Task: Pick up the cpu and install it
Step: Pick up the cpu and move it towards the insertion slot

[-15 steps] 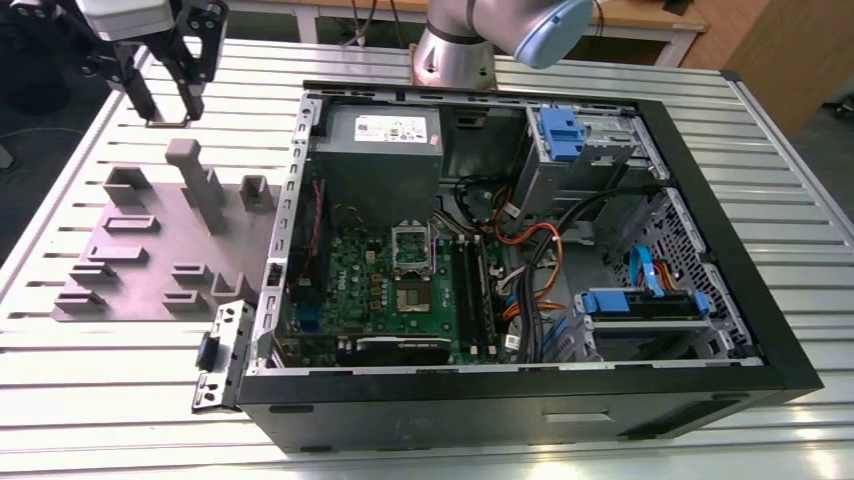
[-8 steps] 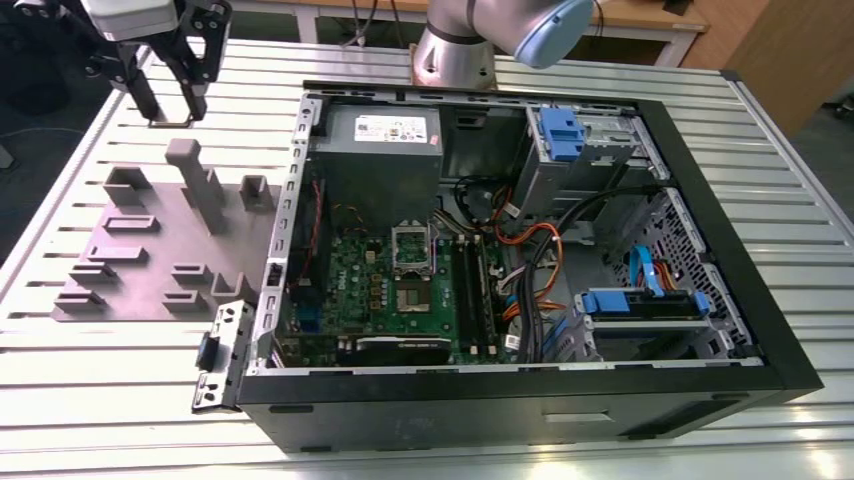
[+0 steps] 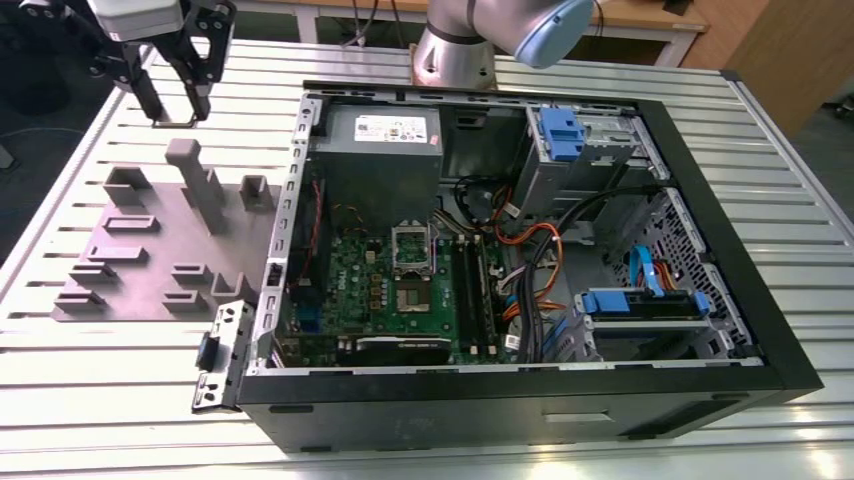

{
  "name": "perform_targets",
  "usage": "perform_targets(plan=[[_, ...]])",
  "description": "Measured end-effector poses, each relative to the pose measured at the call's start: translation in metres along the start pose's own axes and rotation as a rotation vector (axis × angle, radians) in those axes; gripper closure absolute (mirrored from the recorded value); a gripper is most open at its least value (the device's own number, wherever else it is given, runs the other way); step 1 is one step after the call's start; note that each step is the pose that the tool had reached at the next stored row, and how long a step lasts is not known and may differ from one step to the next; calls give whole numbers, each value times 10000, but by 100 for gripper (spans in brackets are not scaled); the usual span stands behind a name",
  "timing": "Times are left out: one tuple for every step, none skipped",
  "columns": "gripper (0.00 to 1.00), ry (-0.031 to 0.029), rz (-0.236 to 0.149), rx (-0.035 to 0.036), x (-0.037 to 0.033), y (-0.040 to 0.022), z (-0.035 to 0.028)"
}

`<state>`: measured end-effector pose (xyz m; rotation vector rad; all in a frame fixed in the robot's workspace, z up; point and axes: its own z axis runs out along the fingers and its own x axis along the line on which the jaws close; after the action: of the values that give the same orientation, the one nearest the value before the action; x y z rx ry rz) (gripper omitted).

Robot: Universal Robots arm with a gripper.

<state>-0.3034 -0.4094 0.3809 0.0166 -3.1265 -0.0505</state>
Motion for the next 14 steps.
perform_targets(plan=[[55,0,0,0,-4,0,0],[55,1,0,1,-7,0,-1],[55,0,0,0,-10,0,0],[55,0,0,0,-14,0,0],[55,0,0,0,-17,0,0],[55,1,0,0,-20,0,-1],[55,1,0,1,-23,0,-1],[55,0,0,0,-26,0,-1],[55,0,0,1,-29,0,-1],[55,0,0,0,-32,0,-1],[55,1,0,1,-35,0,-1],[55,1,0,0,-38,0,-1],[55,0,0,0,-42,0,-1],[55,0,0,0,-45,0,-1]])
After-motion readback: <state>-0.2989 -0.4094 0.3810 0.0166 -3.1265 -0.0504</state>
